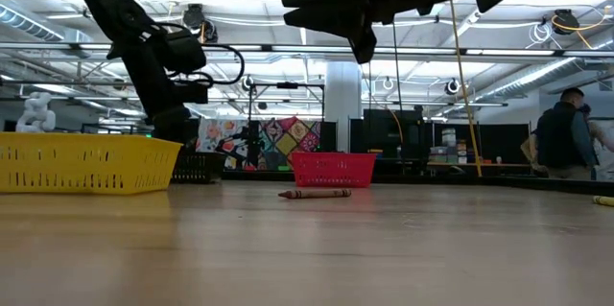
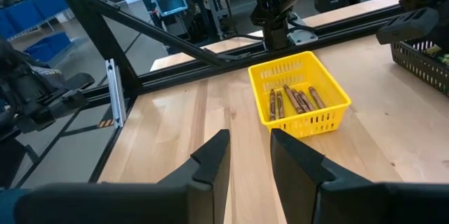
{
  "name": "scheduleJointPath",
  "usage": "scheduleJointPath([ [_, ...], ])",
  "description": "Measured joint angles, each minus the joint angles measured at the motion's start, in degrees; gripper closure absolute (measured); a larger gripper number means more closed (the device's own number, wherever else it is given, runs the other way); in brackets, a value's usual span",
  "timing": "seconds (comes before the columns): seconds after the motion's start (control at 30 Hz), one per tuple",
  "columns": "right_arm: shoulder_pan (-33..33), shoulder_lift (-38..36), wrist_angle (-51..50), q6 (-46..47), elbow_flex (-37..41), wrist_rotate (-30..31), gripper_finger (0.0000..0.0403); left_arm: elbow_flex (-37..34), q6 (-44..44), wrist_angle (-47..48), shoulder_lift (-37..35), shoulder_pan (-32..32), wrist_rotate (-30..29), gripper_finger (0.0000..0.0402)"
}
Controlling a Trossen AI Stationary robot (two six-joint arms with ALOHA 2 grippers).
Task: Sort crayons
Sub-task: Put the green crayon into the black basket
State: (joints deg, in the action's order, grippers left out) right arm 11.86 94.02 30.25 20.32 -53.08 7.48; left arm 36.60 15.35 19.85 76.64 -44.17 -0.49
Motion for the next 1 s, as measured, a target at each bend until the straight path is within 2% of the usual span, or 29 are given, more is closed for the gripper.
scheduleJointPath([
  [0.2, 0.0, 0.0, -0.5, 0.0, 0.0, 0.0, 0.0314, 0.0, 0.0, 0.0, 0.0, 0.1, 0.0, 0.0332],
  [0.4, 0.1, 0.0, -0.7, 1.3, 0.0, 0.0, 0.0314, 0.7, -2.1, -0.3, 0.0, 0.1, 0.0, 0.0327],
  [0.6, 0.2, 0.0, -2.1, 1.5, 0.0, 0.0, 0.0314, 4.7, -3.0, 5.0, -0.1, 0.9, 0.0, 0.0327],
  [0.8, 0.3, 0.0, -5.1, 1.8, 0.0, -0.1, 0.0314, 8.9, -2.8, 13.4, -0.2, 5.4, 0.5, 0.0327],
  [1.0, 0.8, 0.0, -12.3, 6.5, 0.0, -0.1, 0.0314, 10.5, -3.0, 17.1, -2.8, 12.2, 0.5, 0.0327],
])
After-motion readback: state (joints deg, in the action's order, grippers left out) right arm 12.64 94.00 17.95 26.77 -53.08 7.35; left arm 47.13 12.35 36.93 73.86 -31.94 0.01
